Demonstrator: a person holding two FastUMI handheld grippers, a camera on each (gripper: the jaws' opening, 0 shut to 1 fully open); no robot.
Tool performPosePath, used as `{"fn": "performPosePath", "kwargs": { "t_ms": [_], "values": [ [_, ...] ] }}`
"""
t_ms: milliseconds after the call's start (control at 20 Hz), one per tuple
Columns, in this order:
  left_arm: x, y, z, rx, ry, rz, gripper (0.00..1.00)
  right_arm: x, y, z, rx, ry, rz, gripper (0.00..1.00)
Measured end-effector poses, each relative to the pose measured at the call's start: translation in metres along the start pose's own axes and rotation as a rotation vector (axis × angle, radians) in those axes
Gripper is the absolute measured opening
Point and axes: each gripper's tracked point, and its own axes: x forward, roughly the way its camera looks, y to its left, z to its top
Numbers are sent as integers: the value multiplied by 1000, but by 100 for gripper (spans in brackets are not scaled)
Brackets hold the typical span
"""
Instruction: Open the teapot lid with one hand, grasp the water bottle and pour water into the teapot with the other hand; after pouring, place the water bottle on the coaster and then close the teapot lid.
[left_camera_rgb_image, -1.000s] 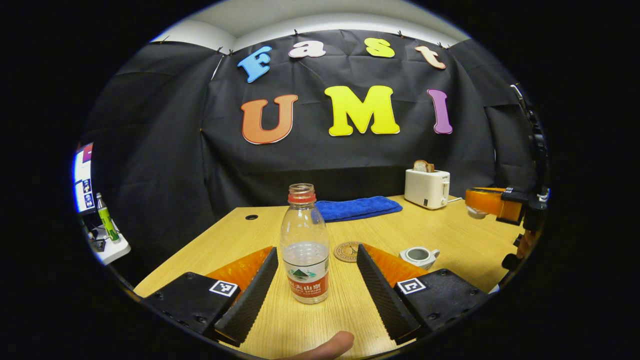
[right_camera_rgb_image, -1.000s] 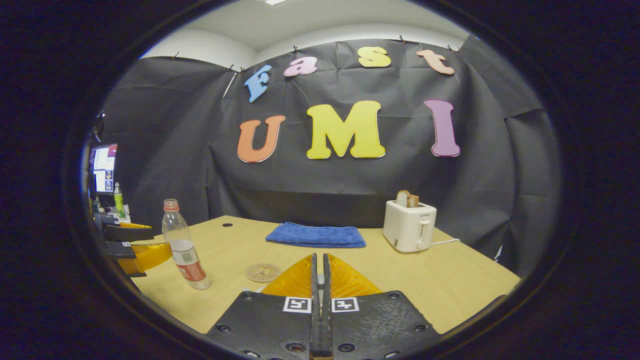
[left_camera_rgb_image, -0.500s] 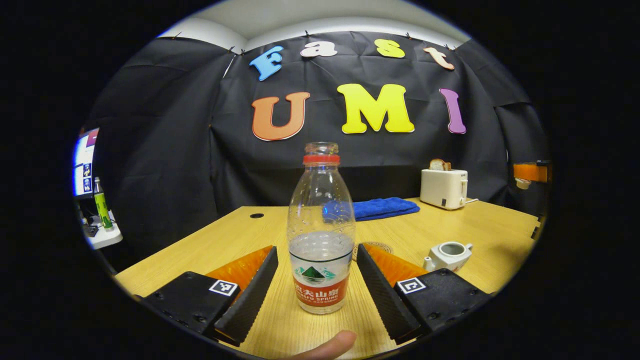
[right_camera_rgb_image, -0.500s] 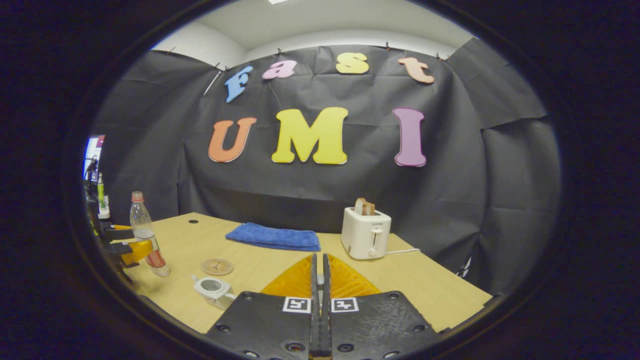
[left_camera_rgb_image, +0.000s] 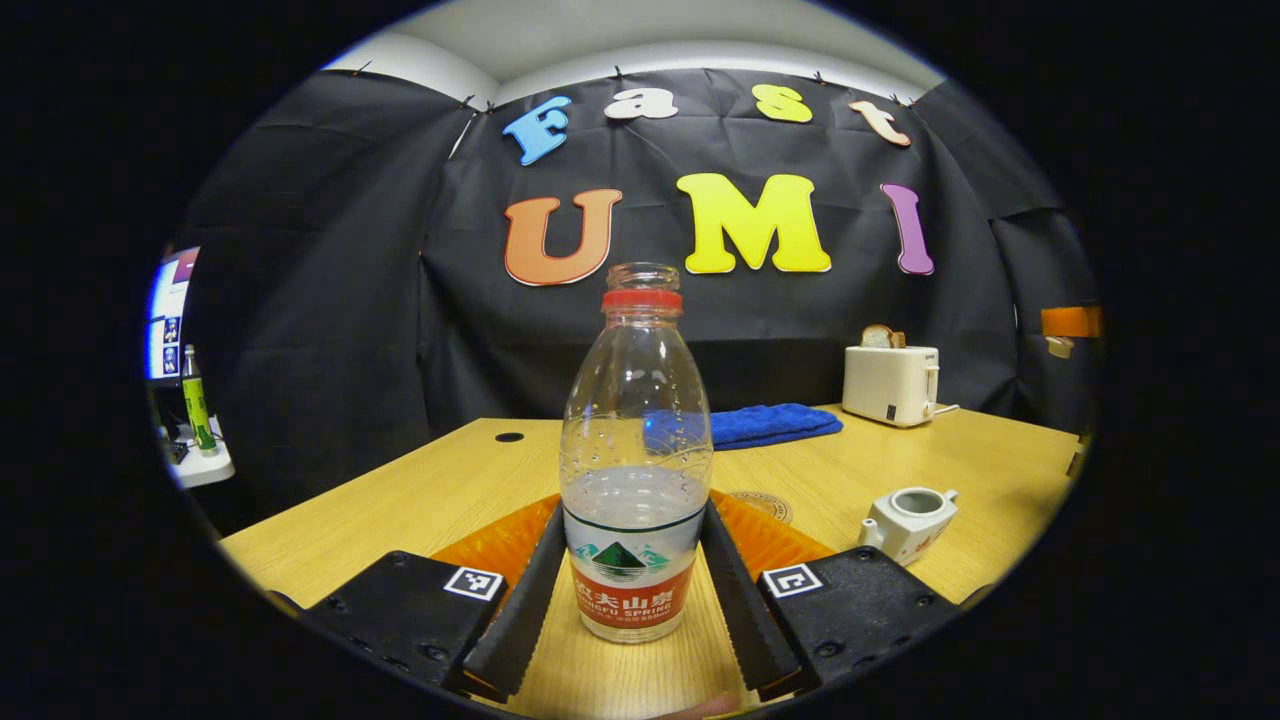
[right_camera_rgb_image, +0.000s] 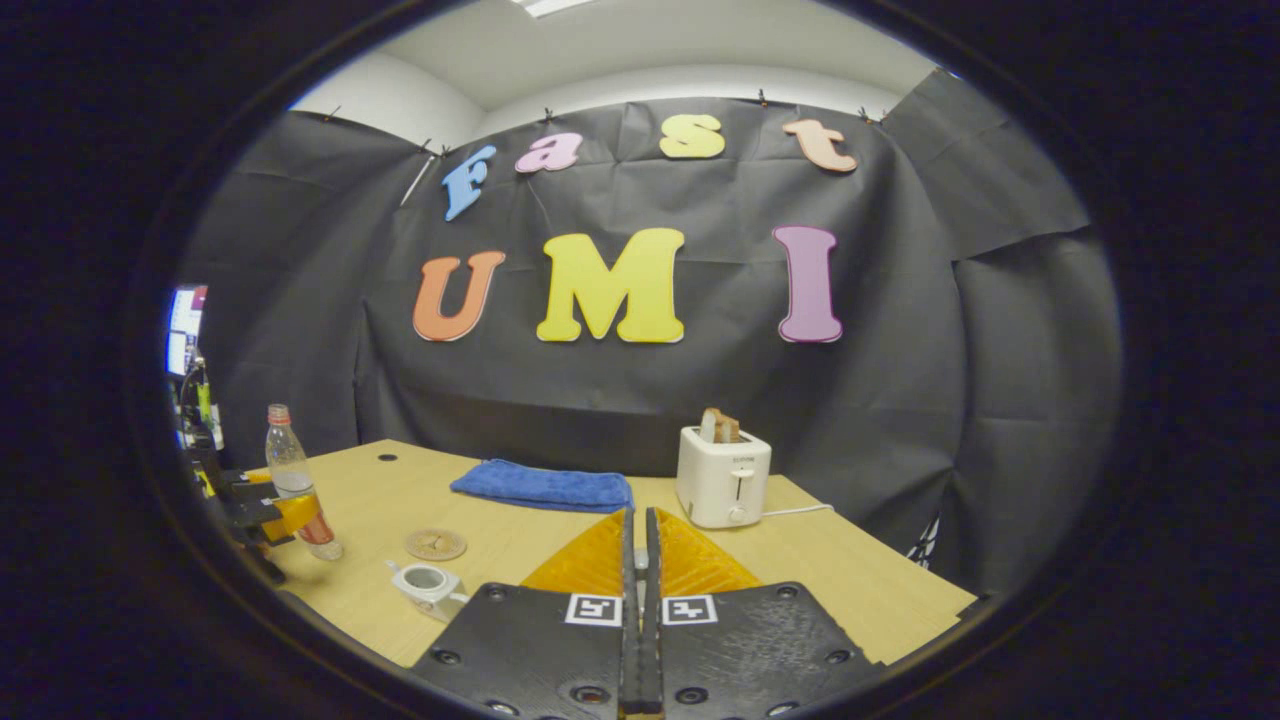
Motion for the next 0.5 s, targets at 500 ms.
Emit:
{"fn": "performPosePath", "kwargs": {
  "t_ms": [500],
  "values": [
    [-15, -11, 28, 587, 65, 89, 78, 0, -2, -6, -33, 29, 2, 0]
  ]
}}
